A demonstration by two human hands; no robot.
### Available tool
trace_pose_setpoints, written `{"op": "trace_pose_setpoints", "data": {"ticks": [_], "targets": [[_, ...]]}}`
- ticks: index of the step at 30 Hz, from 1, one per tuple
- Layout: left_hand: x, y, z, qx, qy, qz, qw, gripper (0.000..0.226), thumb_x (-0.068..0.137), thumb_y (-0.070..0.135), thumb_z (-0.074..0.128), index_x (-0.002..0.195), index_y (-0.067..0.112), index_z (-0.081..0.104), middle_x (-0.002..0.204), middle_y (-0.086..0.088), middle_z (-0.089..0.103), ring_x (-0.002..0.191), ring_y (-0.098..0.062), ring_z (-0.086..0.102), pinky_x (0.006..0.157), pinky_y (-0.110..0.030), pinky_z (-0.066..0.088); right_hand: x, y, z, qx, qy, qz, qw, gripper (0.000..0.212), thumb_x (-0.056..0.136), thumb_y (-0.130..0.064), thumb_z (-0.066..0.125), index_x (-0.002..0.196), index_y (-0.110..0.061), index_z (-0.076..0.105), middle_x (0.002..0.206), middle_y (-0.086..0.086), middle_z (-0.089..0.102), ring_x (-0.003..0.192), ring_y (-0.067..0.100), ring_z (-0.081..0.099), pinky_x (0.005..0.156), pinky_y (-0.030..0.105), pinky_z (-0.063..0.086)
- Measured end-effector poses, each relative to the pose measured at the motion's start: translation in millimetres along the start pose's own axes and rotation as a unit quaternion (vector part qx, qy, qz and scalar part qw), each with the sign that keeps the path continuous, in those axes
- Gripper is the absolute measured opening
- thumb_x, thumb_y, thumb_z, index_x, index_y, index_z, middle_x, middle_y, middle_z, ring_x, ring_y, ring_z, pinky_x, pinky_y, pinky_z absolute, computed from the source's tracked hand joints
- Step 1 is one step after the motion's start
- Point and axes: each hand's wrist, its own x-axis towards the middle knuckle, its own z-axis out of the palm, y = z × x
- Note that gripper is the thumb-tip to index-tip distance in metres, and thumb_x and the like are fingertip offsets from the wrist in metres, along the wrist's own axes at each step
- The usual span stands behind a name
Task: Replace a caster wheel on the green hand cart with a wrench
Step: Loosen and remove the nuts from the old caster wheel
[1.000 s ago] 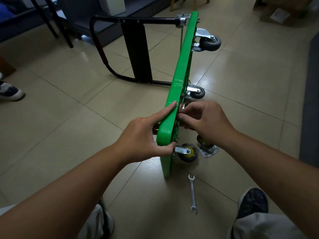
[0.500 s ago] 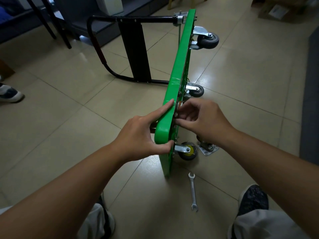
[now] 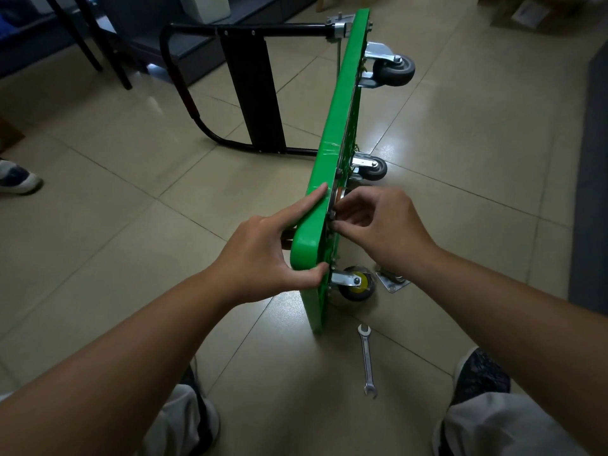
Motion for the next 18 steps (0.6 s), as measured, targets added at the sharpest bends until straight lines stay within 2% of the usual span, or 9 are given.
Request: {"op": "trace_pose_setpoints", "data": {"ticks": [4,7,13,18], "targets": [[0.0,0.4,0.0,-0.002,-0.002,0.0,1.0,0.103,0.072,0.048,0.079,0.157,0.052,0.023,0.139,0.005,0.063,0.112,-0.007,0.069,0.093,-0.036,0.061,-1.3,1.5,-2.0,0.073,0.003,0.012,0.997,0.009,0.084,-0.016,0.08,0.092,-0.015,0.076,0.081,0.0,0.075,0.075,0.014,0.073,0.073,0.031,0.062],[0.4,0.4,0.4,-0.002,-0.005,-0.001,1.0,0.103,0.071,0.049,0.079,0.157,0.052,0.022,0.141,0.004,0.062,0.114,-0.009,0.069,0.092,-0.037,0.061,-0.6,1.9,-1.6,0.116,0.021,0.041,0.992,0.004,0.086,-0.014,0.078,0.089,-0.015,0.076,0.08,0.002,0.076,0.074,0.015,0.074,0.071,0.029,0.061],[-0.5,0.8,-0.4,-0.004,-0.002,-0.001,1.0,0.102,0.071,0.049,0.079,0.157,0.052,0.023,0.138,0.004,0.064,0.111,-0.006,0.069,0.093,-0.035,0.06,1.2,-0.1,0.3,0.126,-0.002,0.081,0.989,0.007,0.086,-0.014,0.078,0.092,-0.011,0.077,0.076,0.004,0.076,0.067,0.017,0.074,0.064,0.027,0.059],[0.3,0.7,0.4,-0.004,0.002,0.002,1.0,0.102,0.071,0.046,0.08,0.157,0.051,0.025,0.135,0.006,0.066,0.109,-0.005,0.07,0.094,-0.034,0.06,1.6,0.5,-1.6,0.085,-0.005,0.047,0.995,0.012,0.083,-0.013,0.081,0.093,-0.013,0.075,0.082,0.001,0.076,0.075,0.013,0.074,0.074,0.033,0.063]]}}
